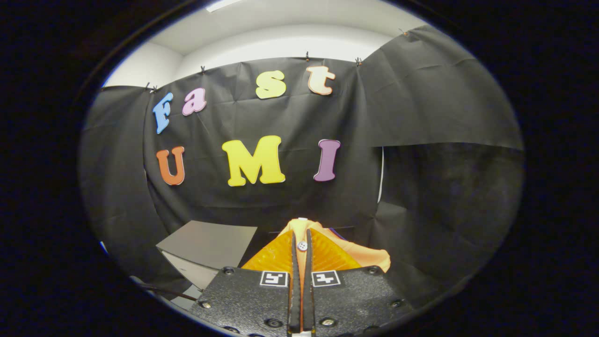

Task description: Put the clothes into the washing machine and then close the washing machine lid.

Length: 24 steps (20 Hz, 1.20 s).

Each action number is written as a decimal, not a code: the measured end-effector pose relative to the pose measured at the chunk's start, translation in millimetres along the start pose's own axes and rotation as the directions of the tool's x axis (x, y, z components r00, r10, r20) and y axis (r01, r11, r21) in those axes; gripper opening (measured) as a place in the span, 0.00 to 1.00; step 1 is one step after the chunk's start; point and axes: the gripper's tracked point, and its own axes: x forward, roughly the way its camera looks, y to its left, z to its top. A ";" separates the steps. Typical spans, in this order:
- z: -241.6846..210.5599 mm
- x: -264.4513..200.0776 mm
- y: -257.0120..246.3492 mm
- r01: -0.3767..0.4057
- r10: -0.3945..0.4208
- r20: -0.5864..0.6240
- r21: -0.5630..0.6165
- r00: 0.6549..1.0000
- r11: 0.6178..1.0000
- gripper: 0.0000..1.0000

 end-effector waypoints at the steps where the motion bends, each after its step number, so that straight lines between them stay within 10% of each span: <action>1: -4.6 12.9 -4.6 -0.014 0.014 -0.017 0.006 1.000 1.000 0.05; 11: -93.9 165.2 -48.6 -0.130 0.136 -0.227 0.041 0.964 0.991 0.05; 24: -268.4 277.0 -61.7 -0.132 0.110 -0.555 0.001 0.825 0.991 0.06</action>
